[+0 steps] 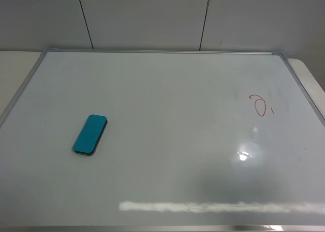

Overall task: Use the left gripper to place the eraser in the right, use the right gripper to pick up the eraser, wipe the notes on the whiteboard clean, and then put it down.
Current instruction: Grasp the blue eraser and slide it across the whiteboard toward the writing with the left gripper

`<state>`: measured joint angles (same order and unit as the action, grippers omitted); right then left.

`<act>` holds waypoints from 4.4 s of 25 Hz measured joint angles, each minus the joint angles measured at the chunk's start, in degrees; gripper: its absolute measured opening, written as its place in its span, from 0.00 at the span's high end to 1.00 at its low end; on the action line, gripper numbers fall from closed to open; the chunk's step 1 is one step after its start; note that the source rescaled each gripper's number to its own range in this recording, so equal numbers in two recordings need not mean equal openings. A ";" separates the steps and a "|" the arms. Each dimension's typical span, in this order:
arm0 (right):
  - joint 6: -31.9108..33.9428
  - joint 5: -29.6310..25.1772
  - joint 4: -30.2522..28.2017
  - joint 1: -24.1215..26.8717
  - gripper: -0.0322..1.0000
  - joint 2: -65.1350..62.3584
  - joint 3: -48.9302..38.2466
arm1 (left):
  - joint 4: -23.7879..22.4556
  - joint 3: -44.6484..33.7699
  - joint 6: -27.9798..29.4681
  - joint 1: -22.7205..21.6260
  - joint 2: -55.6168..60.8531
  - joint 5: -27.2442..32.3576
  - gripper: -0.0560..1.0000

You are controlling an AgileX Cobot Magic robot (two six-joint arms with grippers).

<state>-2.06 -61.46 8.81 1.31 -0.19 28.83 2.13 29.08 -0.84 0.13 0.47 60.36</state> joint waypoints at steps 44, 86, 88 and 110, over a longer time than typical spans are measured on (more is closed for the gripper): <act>0.00 0.00 0.00 0.00 0.00 0.00 0.00 | 8.42 24.19 -0.44 17.71 -89.96 -15.03 0.54; 0.00 0.00 0.05 0.00 0.00 0.00 0.00 | 40.89 26.05 5.03 28.25 -112.59 -35.99 0.95; 0.00 0.00 0.05 0.00 0.00 0.00 0.00 | 43.85 26.53 5.03 30.50 -113.30 -37.45 0.95; 0.00 0.00 0.05 0.00 0.00 0.00 0.00 | 57.51 68.57 5.19 48.96 -139.06 -31.88 0.95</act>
<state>-2.06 -61.46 8.86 1.31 -0.19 28.83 59.64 97.65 4.35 49.09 -138.60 28.48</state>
